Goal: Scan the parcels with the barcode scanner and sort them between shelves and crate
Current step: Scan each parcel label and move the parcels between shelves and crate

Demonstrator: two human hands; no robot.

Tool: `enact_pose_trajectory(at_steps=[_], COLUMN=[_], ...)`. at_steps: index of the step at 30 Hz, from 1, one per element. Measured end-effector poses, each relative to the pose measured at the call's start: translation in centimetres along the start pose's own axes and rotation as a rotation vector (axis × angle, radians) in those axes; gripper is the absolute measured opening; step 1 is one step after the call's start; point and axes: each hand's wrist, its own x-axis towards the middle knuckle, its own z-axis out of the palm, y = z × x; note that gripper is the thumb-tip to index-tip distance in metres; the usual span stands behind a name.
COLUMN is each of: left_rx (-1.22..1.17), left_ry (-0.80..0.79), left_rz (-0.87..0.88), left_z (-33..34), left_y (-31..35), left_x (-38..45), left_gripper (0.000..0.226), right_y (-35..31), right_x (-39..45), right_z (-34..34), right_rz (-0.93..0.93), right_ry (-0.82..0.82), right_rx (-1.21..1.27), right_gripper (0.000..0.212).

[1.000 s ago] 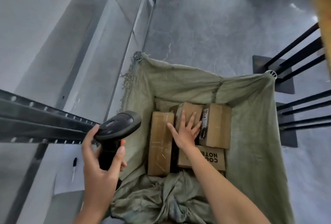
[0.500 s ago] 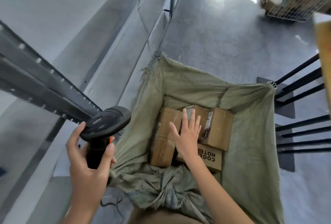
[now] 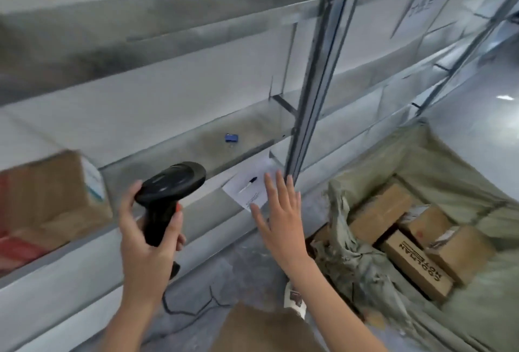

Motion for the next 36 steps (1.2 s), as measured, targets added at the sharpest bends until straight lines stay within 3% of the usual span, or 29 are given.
enact_pose_trajectory(at_steps=[8, 19, 31, 36], left_rx=[0.054, 0.154, 0.201, 0.178], left_ry=[0.340, 0.796, 0.925, 0.898], left_rz=[-0.001, -0.068, -0.179, -0.225], left_z=[-14.9, -28.7, -36.1, -37.9], left_y=[-0.3, -2.8, -7.8, -10.2], left_x=[-4.9, -8.1, -0.9, 1.0], left_gripper=[0.064, 0.067, 0.071, 0.071], right_y=[-13.9, -31.6, -41.2, -43.9], right_x=[-1.9, -3.5, 0.8, 2.0], right_z=[6.5, 17.9, 26.0, 28.2], right_rz=[-0.329, -0.748, -0.646, -0.594], right_ry=[-0.227, -0.448, -0.630, -0.643], right_rx=[-0.014, 0.090, 0.016, -0.044], right_gripper=[0.064, 0.070, 0.075, 0.080])
